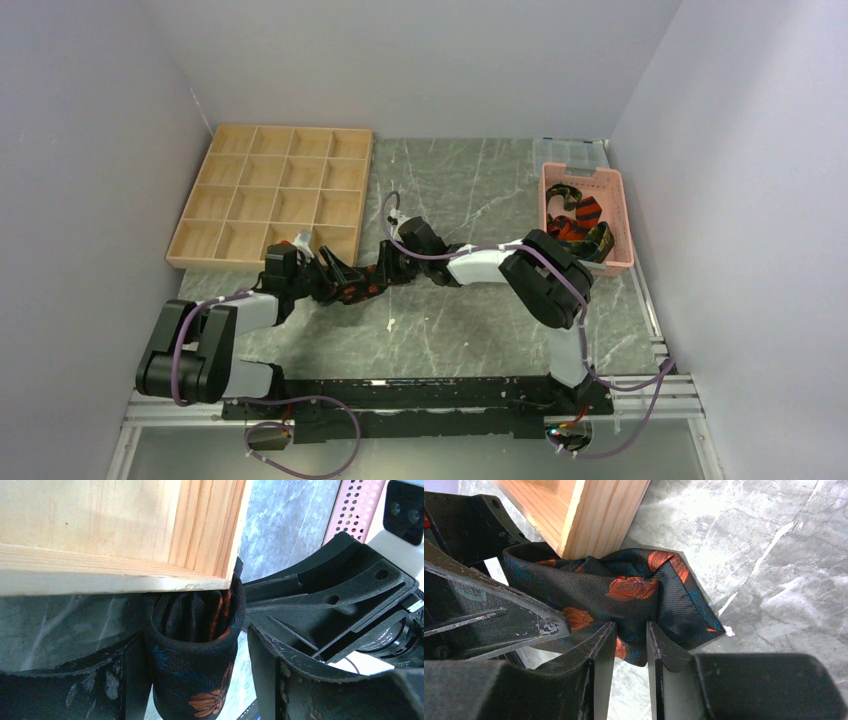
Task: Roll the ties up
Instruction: Roll the tie at the center of the board, then pick up the tie at the center of the board.
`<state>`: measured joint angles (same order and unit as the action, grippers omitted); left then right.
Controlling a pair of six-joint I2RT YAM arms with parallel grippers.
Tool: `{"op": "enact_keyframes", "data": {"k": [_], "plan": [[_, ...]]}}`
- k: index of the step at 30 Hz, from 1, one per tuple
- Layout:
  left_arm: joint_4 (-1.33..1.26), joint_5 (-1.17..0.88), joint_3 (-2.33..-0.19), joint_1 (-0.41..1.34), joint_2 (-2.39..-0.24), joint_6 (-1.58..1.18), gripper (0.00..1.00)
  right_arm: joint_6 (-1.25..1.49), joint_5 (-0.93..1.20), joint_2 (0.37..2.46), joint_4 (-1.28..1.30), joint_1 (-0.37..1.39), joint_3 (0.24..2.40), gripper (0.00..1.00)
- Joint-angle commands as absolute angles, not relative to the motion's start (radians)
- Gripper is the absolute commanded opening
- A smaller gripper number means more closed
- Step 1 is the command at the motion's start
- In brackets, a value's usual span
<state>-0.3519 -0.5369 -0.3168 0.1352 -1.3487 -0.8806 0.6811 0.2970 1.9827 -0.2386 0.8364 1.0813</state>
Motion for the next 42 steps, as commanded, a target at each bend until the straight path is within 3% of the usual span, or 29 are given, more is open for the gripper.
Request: {"op": "enact_keyframes", "data": {"k": [1,7,15,27,33,38,42], "plan": [[-0.352,-0.527,-0.329,0.153,-1.365,-0.867,0.68,0.670,0.267,2.009,-0.246,0.834,1.063,0.32],[-0.331,-0.516,-0.338,0.155,-1.348,-0.858,0.60,0.669,0.266,2.008,-0.247,0.834,1.061,0.32],[-0.351,-0.531,-0.334,0.162,-1.357,-0.856,0.42,0.669,0.265,2.004,-0.245,0.834,1.062,0.32],[-0.265,-0.526,-0.347,0.166,-1.262,-0.837,0.03,0.669,0.261,1.961,-0.238,0.834,1.056,0.32],[-0.179,-0.523,-0.369,0.166,-1.166,-0.837,0.03,0.677,0.267,1.872,-0.213,0.834,1.044,0.34],[0.026,-0.526,-0.459,0.166,-1.070,-0.798,0.03,0.659,0.251,1.727,-0.129,0.833,1.045,0.57],[0.251,-0.502,-0.580,0.165,-0.994,-0.745,0.03,0.645,0.221,1.585,-0.071,0.818,1.025,0.63]]}}
